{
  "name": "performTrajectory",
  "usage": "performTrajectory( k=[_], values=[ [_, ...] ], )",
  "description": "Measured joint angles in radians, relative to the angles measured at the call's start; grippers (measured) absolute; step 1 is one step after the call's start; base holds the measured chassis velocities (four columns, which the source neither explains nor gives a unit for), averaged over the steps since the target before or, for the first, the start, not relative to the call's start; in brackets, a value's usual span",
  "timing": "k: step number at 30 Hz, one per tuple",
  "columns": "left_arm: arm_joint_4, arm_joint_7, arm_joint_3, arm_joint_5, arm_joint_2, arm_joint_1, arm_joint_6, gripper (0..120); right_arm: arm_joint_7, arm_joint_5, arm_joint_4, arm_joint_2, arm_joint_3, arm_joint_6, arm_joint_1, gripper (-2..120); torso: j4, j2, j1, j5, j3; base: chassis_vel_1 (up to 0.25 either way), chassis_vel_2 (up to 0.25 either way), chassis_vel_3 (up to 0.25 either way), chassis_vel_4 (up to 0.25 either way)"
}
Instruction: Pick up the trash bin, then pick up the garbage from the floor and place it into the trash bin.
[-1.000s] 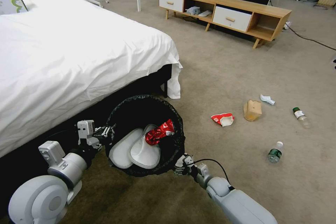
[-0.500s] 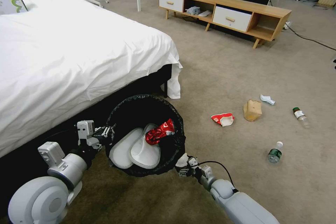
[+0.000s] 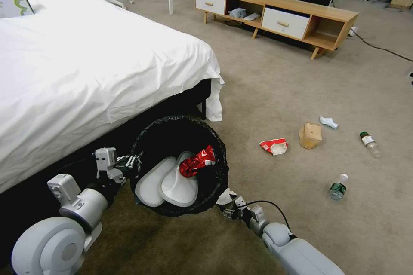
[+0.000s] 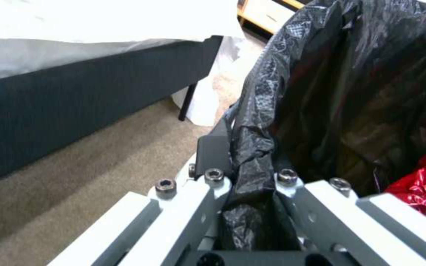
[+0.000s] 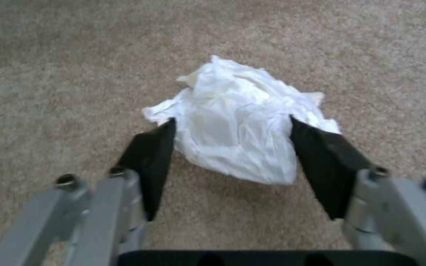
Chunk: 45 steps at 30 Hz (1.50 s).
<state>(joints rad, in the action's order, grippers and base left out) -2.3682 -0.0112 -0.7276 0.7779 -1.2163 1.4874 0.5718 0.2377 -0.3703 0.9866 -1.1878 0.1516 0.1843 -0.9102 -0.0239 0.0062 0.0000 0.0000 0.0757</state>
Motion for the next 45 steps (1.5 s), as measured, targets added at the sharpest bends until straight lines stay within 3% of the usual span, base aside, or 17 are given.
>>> performTrajectory(
  k=[5,7,8,9,12,16,34,45],
  values=[
    [0.000,0.000,0.000,-0.001,0.000,0.002,-0.003,3,0.000,-0.003,0.000,-0.001,-0.002,0.001,0.000,52,0.0000,0.000,0.000,0.0000,0.000,0.000,0.000,0.000,0.000],
    [0.000,-0.001,0.000,-0.004,-0.001,0.006,-0.008,3,0.003,-0.005,0.000,-0.002,-0.007,0.005,0.000,32,0.0000,0.000,0.000,0.0000,0.000,0.000,0.000,0.000,0.000],
    [0.000,-0.001,0.000,-0.004,-0.001,0.006,-0.008,3,0.003,-0.005,0.000,-0.002,-0.007,0.005,0.000,32,0.0000,0.000,0.000,0.0000,0.000,0.000,0.000,0.000,0.000],
    [-0.001,-0.002,-0.002,-0.005,-0.001,0.009,-0.010,3,0.006,-0.005,-0.001,-0.003,-0.011,0.010,0.000,23,0.0000,0.000,0.000,0.0000,0.000,0.000,0.000,0.000,0.000],
    [-0.002,-0.002,-0.002,-0.006,0.000,0.010,-0.011,3,0.007,-0.006,0.000,-0.002,-0.014,0.012,-0.001,20,0.0001,0.000,0.000,0.0001,0.000,0.000,0.000,0.000,0.000],
    [-0.002,-0.002,0.001,-0.010,-0.005,0.009,-0.013,3,0.008,-0.006,0.006,0.003,-0.019,0.016,-0.008,1,0.0000,0.000,0.000,0.0000,0.000,0.000,0.000,0.000,0.000],
    [-0.016,0.000,-0.010,-0.010,-0.006,0.022,-0.023,3,0.019,-0.004,0.026,0.015,-0.045,0.031,-0.023,0,0.0001,0.000,0.000,0.0001,0.000,0.000,0.000,0.000,0.000],
    [-0.015,0.004,-0.009,0.000,0.003,0.014,-0.023,3,0.002,-0.006,0.203,0.153,-0.208,0.031,-0.137,0,0.0001,0.000,0.000,-0.0003,0.000,0.000,0.000,0.000,0.000]
  ],
)
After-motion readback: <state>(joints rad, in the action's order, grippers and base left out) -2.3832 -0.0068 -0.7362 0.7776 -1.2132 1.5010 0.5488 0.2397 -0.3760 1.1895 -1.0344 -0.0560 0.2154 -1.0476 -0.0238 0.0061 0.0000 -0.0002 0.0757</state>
